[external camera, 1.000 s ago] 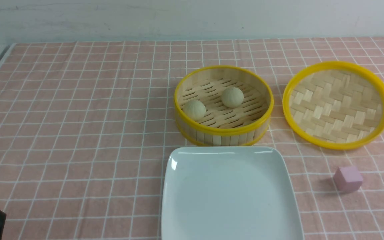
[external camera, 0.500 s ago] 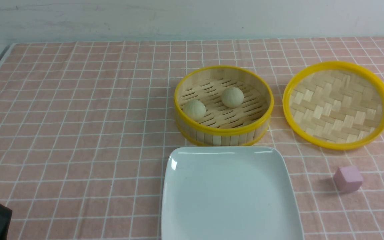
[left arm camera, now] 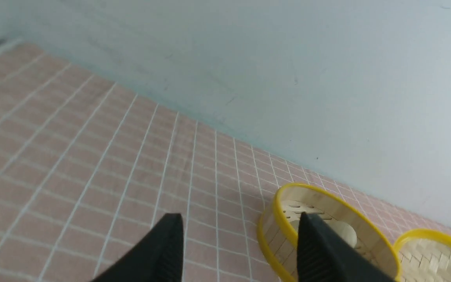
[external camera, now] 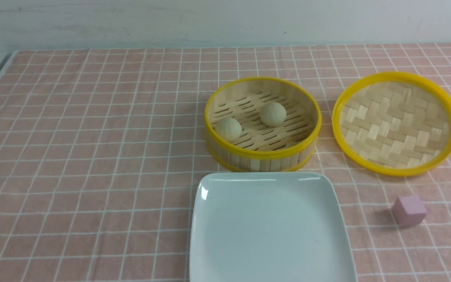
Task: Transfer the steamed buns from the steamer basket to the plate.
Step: Use the right arm to grab the steamed stuffed bun that is closest to it
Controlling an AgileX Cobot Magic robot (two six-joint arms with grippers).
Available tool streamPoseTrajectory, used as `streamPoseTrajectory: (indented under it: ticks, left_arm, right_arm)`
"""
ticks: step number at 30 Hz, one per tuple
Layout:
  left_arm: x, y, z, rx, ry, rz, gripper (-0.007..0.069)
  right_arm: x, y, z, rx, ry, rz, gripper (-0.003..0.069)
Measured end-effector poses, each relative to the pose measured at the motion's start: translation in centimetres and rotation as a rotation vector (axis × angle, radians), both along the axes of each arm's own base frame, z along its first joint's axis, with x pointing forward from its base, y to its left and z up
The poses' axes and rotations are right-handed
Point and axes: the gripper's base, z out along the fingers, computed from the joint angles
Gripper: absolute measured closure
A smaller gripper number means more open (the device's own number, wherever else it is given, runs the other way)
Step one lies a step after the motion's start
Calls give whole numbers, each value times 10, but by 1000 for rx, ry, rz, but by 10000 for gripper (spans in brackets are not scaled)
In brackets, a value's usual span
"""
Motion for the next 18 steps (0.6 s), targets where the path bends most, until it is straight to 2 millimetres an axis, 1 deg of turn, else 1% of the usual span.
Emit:
streamPoseTrajectory:
  ticks: [2,4,5,6,8,9,10,11,12,13,14,15,17,18]
  left_arm:
    - [-6,-3,10,45,-6,-26,244]
    - [-9,-6,15,49,10,-54,255]
    - [-9,-7,16,51,33,-70,259]
    - [-8,-7,16,53,37,-71,260]
    - [-2,-8,14,89,96,-91,263]
    - [-1,-8,13,98,108,-96,264]
    - [1,-9,12,118,126,-106,265]
    - [5,-10,10,156,161,-134,265]
    - [6,-10,10,158,164,-137,265]
    - [8,-11,9,168,174,-152,265]
    - [10,-13,9,174,185,-182,265]
    - [12,-15,9,174,190,-206,265]
    - [16,-19,10,171,187,-256,265]
    - [18,-21,11,174,181,-284,265]
  right_arm:
    - [6,2,11,-23,9,30,217]
    - [11,3,25,-60,17,68,217]
    - [17,5,35,-92,43,105,217]
    - [18,5,36,-96,49,110,217]
    - [35,9,52,-128,166,195,217]
    - [36,9,56,-131,166,200,217]
    - [43,10,58,-137,212,224,217]
    - [61,11,70,-149,291,274,217]
    - [62,11,73,-151,289,277,217]
    - [71,11,75,-156,318,292,217]
    - [86,10,81,-171,333,311,216]
    - [95,10,87,-183,327,318,214]
    - [117,9,94,-207,326,333,211]
    - [133,8,95,-219,335,344,211]
